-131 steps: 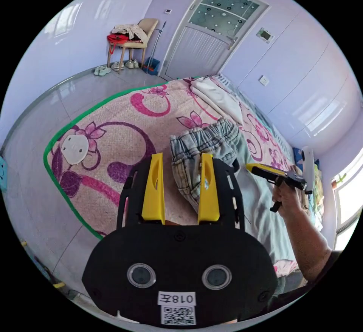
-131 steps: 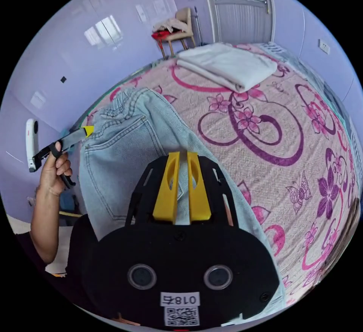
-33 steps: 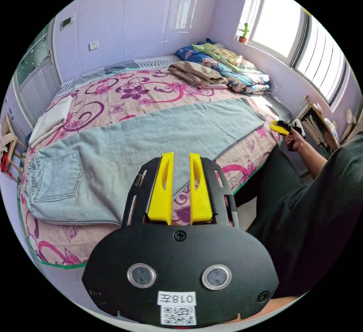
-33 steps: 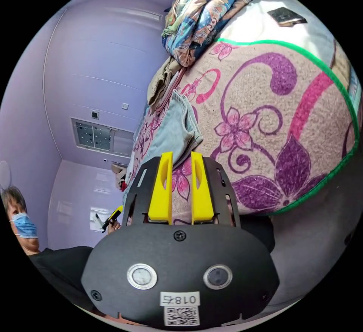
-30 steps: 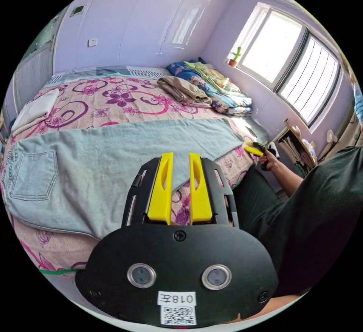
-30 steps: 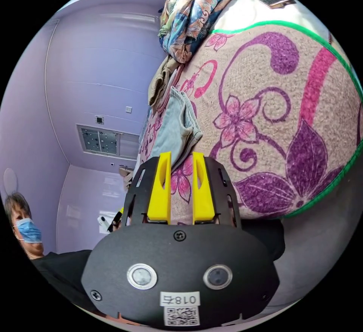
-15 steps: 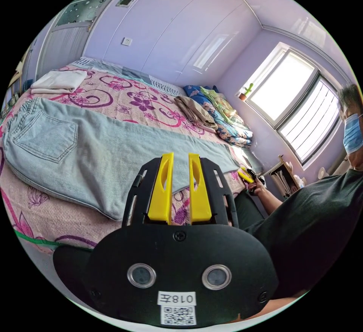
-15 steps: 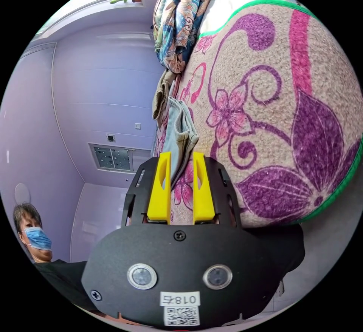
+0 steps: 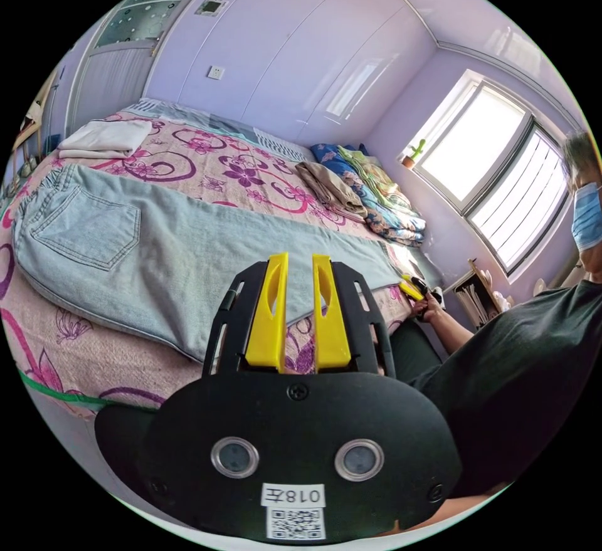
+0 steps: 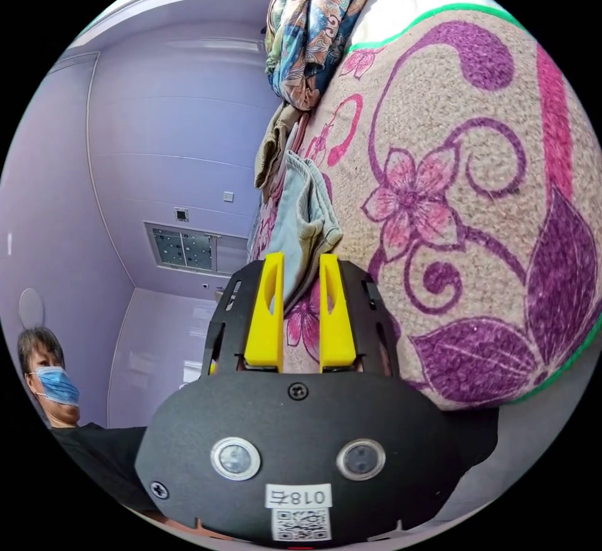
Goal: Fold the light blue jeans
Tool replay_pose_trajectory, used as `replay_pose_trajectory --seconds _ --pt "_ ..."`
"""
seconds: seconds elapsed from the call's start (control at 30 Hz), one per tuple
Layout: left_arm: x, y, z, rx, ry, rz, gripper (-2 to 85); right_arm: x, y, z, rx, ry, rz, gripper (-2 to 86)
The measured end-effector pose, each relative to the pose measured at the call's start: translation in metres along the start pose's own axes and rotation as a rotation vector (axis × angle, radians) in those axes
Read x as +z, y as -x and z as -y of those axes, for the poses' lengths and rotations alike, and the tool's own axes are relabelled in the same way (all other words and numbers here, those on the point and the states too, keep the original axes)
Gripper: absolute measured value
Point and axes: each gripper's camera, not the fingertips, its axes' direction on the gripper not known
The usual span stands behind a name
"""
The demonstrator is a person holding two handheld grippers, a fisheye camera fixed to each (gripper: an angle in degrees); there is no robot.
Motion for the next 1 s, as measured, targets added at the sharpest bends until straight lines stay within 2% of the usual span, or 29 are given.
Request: replay_pose_trajectory --seconds 0.17,0.23,0.3,0.4,0.6,0.7,0.77,0.8,0.9,1.0 --pt "0.018 0.0 0.009 -0.026 -0.031 0.002 6.4 0.041 0.008 0.006 -0.033 0.01 0.039 7.2" --pt "0.031 -0.006 0.02 -0.017 -0.027 0.032 6.4 0.053 0.02 -0.003 -0.042 -0.026 -0.088 4.9" --pt "0.05 -0.015 0.034 0.001 -0.016 0.06 6.4 0.057 0.028 -0.016 -0.044 -0.062 -0.134 3.9" --pt "0.1 -0.035 0.062 0.051 0.012 0.067 6.4 0.056 0.033 -0.045 -0.026 -0.152 -0.093 3.1" --pt "0.254 -0.075 0.115 0.118 0.144 -0.019 6.8 0.069 0.042 -0.087 -0.054 -0.2 -0.021 2.6" --pt "0.321 -0.084 0.13 0.146 0.234 0.088 6.9 0.079 0.061 -0.097 -0.103 -0.174 -0.024 2.6" --pt "0.366 -0.08 0.126 0.156 0.371 0.22 6.9 0.086 0.075 -0.103 -0.145 -0.156 -0.039 2.6" --pt "0.377 -0.078 0.123 0.165 0.423 0.228 7.0 0.09 0.084 -0.107 -0.173 -0.144 -0.043 2.7" --pt "0.379 -0.084 0.118 0.234 0.434 0.261 6.6 0.104 0.104 -0.117 -0.232 -0.115 -0.03 2.8" --pt "0.323 -0.075 0.106 0.219 0.248 0.098 6.1 0.125 0.124 -0.127 -0.296 -0.094 0.001 2.8"
